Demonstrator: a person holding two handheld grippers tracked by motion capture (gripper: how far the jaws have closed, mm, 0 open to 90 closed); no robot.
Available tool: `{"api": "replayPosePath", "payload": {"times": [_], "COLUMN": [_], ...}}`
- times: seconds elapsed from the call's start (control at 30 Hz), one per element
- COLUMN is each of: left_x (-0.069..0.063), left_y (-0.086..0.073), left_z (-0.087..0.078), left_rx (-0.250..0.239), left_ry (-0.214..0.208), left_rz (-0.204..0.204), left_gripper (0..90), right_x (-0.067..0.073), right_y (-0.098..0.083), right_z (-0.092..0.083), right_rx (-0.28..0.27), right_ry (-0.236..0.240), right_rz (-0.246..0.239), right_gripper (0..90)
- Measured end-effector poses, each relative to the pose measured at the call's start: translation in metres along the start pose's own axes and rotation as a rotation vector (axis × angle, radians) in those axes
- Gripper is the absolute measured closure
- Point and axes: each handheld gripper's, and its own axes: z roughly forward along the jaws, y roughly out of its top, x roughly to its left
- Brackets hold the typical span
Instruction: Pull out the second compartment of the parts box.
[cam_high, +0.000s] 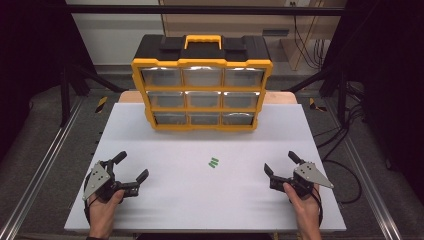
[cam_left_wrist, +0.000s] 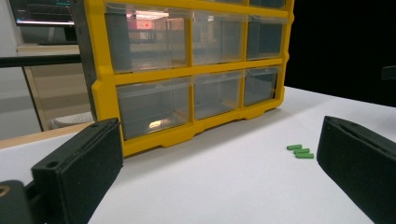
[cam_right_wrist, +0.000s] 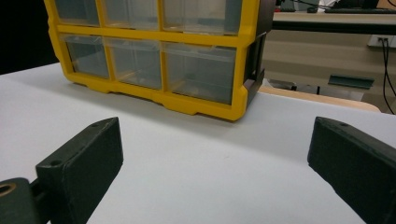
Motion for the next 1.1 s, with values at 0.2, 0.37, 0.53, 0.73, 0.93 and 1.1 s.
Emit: {"api": "replayPosePath", "payload": {"times": [0.2, 0.37, 0.53, 0.73, 0.93, 1.1], "left_x": [0.001, 0.001, 0.000, -0.006, -0.007, -0.008], "left_y": [-0.002, 0.000, 0.001, 0.006, 0.005, 0.005], "left_z": [-0.003, -0.003, -0.003, -0.002, 0.001, 0.002], "left_rx": [0.006, -0.004, -0.014, -0.026, -0.012, -0.002], "left_ry": [0.015, 0.020, 0.020, 0.023, 0.018, 0.018], "left_rz": [0.000, 0.006, 0.008, 0.023, 0.032, 0.052], "left_gripper": [0.1, 0.2, 0.2, 0.2, 0.2, 0.3], "right_x": [0.002, 0.006, 0.008, 0.017, 0.026, 0.028], "right_y": [0.001, 0.000, 0.004, 0.006, 0.009, 0.023], "right_z": [0.003, 0.006, 0.009, 0.015, 0.021, 0.029], "right_rx": [0.018, 0.042, 0.053, 0.092, 0.121, 0.149], "right_ry": [-0.021, -0.024, -0.050, -0.061, -0.069, -0.083], "right_rz": [-0.003, -0.041, -0.064, -0.120, -0.196, -0.233], "right_gripper": [3.5, 3.6, 4.4, 4.5, 5.1, 5.5]}}
